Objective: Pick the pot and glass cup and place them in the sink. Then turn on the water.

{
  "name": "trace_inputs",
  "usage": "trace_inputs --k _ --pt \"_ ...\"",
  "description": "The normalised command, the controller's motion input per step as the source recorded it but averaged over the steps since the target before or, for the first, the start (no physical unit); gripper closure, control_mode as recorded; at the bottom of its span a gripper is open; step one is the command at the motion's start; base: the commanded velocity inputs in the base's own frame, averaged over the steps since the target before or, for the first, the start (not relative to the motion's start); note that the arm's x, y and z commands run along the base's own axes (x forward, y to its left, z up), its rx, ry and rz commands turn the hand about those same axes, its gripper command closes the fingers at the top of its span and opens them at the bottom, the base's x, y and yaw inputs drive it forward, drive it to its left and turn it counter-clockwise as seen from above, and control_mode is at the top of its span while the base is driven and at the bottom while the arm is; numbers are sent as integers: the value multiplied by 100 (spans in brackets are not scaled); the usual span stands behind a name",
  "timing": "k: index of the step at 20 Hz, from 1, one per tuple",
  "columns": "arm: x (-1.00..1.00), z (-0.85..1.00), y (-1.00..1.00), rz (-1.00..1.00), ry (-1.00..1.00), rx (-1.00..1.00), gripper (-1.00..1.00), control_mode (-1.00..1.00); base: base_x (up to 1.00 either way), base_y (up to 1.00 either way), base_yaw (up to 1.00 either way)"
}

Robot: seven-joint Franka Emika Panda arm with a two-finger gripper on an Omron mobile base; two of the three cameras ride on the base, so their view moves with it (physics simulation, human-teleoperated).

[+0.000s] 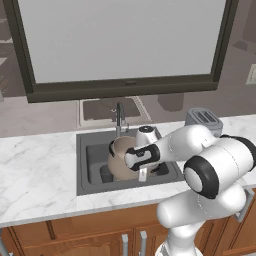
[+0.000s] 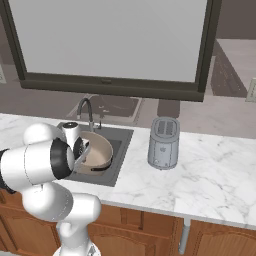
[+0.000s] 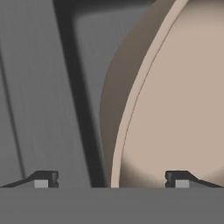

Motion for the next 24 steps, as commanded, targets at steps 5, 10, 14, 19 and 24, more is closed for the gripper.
trace_inputs --k 5,10,14,19,24 --pt "-11 14 0 0 -2 0 -100 -100 0 0 0" --pt "-22 41 0 0 -9 1 -100 -100 0 0 0" --pt "-19 43 0 0 -13 3 -100 -100 0 0 0" --pt "-10 43 -1 0 -11 7 -100 -100 0 0 0" --pt "-1 36 -5 0 -9 11 -100 -100 0 0 0"
